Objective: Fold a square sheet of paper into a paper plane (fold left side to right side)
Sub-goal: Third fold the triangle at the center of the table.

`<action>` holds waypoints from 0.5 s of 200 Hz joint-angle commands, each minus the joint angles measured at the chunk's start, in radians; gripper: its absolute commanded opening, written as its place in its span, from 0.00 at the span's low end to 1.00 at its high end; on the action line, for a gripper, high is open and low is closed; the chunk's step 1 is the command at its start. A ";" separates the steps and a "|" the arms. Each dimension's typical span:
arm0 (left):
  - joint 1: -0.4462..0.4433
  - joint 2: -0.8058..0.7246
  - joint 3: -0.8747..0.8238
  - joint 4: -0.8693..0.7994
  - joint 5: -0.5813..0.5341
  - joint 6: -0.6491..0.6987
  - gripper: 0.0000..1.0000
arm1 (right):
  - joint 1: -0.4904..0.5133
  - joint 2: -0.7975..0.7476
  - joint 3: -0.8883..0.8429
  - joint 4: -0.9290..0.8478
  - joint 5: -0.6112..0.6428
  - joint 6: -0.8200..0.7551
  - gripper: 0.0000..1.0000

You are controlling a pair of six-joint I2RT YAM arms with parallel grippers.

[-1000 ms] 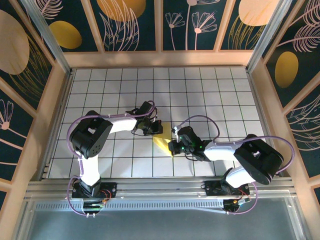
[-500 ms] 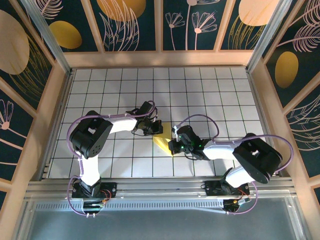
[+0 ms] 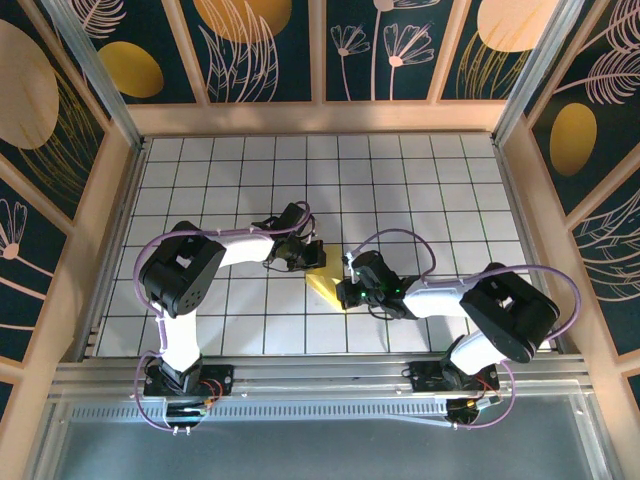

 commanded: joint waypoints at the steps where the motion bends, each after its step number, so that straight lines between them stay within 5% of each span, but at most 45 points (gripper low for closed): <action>1: -0.007 0.031 -0.024 -0.058 -0.064 0.010 0.04 | -0.006 0.016 0.019 -0.022 0.009 -0.001 0.00; 100: 0.062 -0.059 0.103 -0.127 -0.110 0.057 0.26 | -0.001 0.031 -0.005 -0.041 -0.015 0.022 0.00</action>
